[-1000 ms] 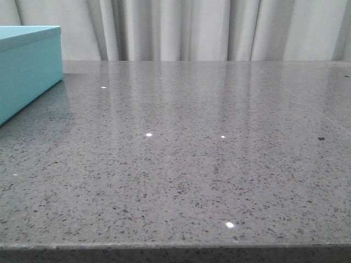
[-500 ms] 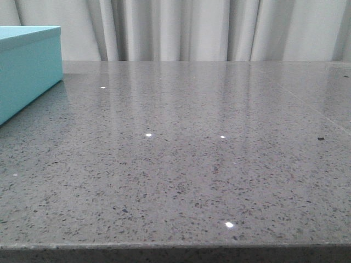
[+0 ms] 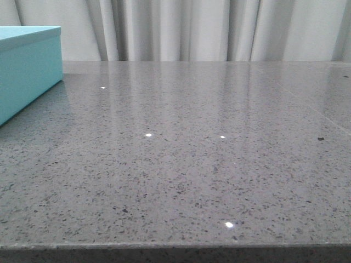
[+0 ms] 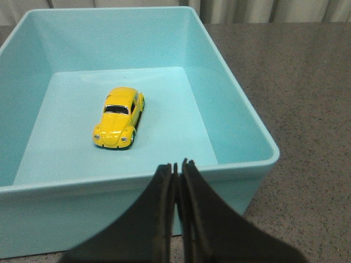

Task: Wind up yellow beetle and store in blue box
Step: 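Raise the open left gripper up out of the box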

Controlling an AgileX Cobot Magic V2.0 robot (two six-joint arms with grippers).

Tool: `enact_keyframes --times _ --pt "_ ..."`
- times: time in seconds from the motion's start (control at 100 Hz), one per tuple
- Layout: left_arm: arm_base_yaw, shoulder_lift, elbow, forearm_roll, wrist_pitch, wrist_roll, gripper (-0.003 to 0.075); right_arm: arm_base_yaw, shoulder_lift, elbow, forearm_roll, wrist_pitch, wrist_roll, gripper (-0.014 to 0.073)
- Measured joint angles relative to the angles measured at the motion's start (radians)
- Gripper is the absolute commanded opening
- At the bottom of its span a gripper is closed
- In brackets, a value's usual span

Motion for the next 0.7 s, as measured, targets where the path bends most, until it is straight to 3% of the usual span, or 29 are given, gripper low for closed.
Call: enact_keyframes --times 0.7 --pt "0.0 -0.014 0.01 -0.003 -0.013 0.002 -0.0019 0.0 -0.01 0.002 -0.006 -0.015 0.0 -0.0067"
